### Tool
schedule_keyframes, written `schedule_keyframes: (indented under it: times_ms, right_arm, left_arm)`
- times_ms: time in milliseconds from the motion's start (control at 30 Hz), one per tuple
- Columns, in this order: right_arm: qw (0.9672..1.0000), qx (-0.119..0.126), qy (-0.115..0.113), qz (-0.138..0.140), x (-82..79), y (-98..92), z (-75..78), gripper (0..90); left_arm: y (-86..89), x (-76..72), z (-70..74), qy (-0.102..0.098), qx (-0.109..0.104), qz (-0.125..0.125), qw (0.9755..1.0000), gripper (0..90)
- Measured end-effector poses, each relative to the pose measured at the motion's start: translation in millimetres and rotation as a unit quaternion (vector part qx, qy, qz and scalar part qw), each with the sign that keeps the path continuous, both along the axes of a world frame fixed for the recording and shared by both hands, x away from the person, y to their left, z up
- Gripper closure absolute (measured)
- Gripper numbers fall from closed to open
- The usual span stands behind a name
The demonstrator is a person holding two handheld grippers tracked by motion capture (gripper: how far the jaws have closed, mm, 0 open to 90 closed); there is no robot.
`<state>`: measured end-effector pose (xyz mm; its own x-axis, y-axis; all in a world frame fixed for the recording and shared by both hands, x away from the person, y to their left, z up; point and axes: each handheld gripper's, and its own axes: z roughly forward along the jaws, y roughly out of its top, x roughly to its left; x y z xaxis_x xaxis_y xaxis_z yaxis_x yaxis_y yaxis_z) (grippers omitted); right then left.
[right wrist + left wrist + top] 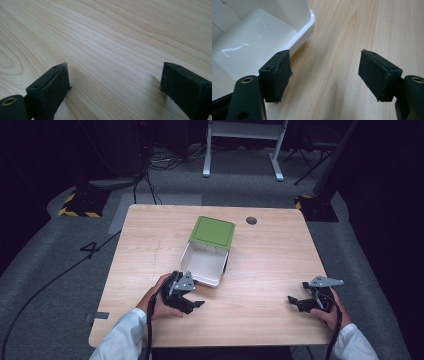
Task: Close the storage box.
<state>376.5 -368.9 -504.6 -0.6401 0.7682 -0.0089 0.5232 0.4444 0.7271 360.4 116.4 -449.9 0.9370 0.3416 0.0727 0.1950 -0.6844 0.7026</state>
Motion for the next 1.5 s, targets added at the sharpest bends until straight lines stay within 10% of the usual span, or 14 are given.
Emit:
schedule_keyframes:
  times_ms: [867, 1500]
  right_arm:
    - [1.0, 0.0, 0.0, 0.0, 0.0, 0.0, 0.0, 8.3]
    - [1.0, 0.0, 0.0, 0.0, 0.0, 0.0, 0.0, 8.3]
  left_arm:
    - [-33.9, 38.6, -9.1, 0.011, 0.027, -0.01, 0.9995, 32.6]
    - [-52.4, 49.9, -16.0, -0.01, 0.074, -0.029, 0.9968, 59.6]
